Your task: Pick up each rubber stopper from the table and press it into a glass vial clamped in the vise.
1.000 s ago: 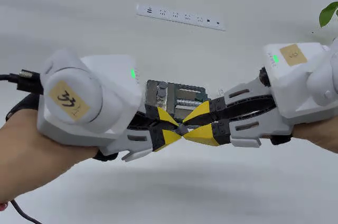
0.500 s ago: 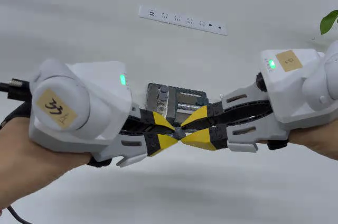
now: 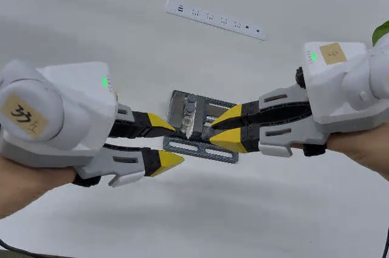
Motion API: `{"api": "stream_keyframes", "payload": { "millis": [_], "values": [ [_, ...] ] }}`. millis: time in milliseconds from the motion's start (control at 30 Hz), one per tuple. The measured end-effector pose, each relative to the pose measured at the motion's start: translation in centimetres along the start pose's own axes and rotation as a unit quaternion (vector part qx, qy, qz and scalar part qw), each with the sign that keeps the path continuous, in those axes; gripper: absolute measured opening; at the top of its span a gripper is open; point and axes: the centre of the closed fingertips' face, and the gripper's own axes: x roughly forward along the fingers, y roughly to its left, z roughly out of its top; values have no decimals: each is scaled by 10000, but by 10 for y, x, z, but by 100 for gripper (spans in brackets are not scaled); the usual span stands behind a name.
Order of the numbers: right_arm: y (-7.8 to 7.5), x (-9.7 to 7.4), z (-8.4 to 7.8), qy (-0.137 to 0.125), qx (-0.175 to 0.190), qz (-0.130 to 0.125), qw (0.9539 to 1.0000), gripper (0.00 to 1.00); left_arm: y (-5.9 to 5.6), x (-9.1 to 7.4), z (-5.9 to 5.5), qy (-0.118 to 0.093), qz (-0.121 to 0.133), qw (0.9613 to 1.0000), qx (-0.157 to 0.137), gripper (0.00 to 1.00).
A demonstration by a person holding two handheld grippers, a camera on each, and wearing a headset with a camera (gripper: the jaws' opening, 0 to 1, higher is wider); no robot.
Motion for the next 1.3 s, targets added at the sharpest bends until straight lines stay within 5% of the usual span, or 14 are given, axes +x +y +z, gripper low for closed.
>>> {"api": "stream_keyframes", "payload": {
  "millis": [633, 1300],
  "values": [
    [-50, 25, -8, 737, 139, -417, 9963, 5, 28, -10, -14, -518, 359, 9978, -213, 58],
    [-71, 54, -34, 1592, -180, -420, 9862, 5, 30, -6, -24, -744, 346, 9964, -207, 84]
  ]
}}
